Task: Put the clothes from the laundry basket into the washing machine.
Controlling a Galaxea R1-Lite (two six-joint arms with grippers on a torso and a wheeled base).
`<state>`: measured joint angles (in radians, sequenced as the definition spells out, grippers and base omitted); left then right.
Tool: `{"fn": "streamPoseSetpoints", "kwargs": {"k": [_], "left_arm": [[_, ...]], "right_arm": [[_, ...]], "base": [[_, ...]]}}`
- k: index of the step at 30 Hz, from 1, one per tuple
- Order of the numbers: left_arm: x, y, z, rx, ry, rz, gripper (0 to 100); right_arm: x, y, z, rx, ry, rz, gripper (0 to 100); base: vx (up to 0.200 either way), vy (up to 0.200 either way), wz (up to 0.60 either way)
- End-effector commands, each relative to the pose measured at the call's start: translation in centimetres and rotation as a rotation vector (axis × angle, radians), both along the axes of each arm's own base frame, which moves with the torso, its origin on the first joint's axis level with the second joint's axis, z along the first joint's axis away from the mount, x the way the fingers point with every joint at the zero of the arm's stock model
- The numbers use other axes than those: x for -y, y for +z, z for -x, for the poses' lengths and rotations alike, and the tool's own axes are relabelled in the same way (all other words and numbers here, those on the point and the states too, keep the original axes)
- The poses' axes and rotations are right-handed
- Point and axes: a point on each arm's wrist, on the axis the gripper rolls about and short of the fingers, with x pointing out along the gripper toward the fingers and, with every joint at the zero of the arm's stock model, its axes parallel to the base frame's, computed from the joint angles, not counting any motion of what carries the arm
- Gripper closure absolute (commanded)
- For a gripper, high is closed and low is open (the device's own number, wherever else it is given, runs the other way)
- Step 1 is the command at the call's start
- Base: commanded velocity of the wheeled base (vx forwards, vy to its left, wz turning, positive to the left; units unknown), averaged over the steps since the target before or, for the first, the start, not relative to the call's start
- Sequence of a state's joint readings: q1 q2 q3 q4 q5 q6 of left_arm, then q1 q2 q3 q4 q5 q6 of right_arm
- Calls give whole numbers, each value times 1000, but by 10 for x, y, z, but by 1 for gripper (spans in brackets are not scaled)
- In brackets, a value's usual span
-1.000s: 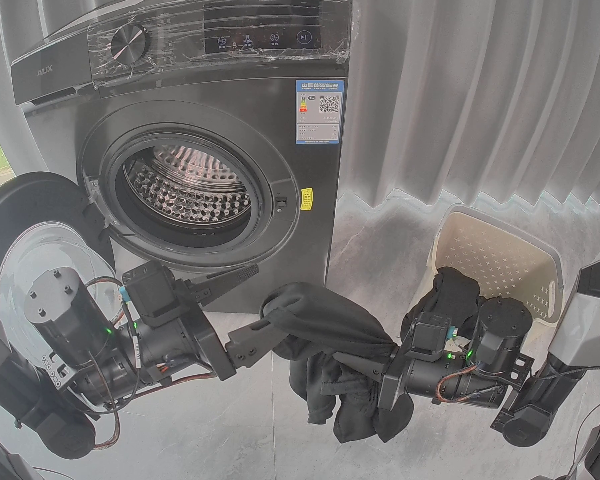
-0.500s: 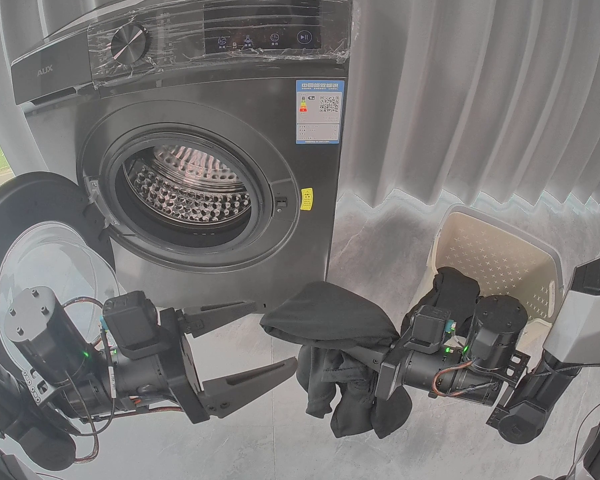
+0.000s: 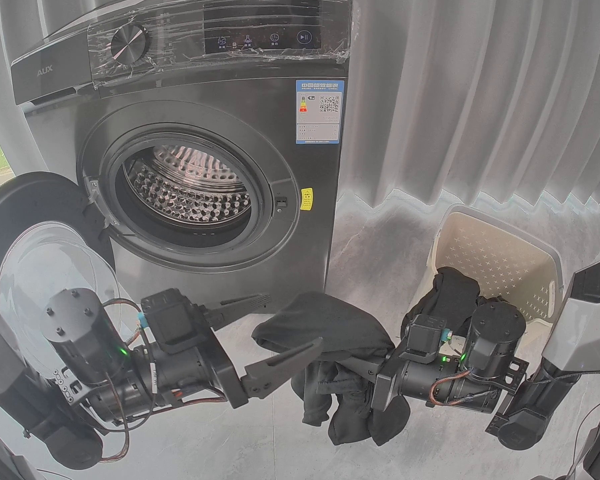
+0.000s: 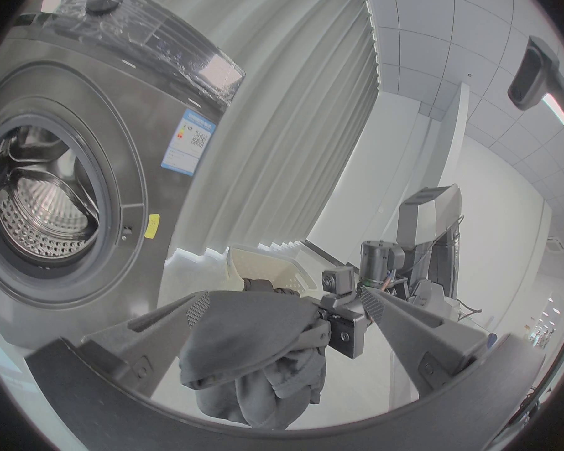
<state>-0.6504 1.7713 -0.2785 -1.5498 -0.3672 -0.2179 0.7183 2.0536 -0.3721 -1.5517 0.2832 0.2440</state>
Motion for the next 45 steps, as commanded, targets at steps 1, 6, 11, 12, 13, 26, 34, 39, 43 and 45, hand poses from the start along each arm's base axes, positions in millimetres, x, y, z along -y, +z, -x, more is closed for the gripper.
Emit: {"fn": "streamPoseSetpoints", "kwargs": {"k": [1,6,11,12,13,26,34,39,43,45], "left_arm": [[12,-15,-1,-45,-28,-37,0],[14,-17,2,-55,-47,-43,0],[18,-35,-4,-69,-43,-106,0],[18,-40,-6,-53,-38,-137,0],[18,-40,-6,-53,-38,-137,0],[13,-51,-11,-36,-18,-200,0],[14,-48,-14,-12,-13,-190,0],[7,-56,-3,-35,-24,-240,0],[-2,-47,7,23,-28,-254,0],[-4,-36,8,61,-18,-227,0]], "right_arm": [[-1,2,1,4,6,-7,100],[-3,10,5,21,18,-26,100],[-9,22,17,32,62,-66,100],[-9,27,21,26,70,-87,100],[-9,27,21,26,70,-87,100],[-10,42,27,24,85,-149,100],[-14,46,31,14,102,-172,100],[-13,49,26,27,84,-185,100],[-7,49,18,31,49,-183,100],[-6,49,15,33,36,-184,100]], "base": [[0,0,0],[0,0,0],[0,0,0],[0,0,0],[0,0,0],[0,0,0],[0,0,0],[0,0,0],[0,0,0],[0,0,0]]}}
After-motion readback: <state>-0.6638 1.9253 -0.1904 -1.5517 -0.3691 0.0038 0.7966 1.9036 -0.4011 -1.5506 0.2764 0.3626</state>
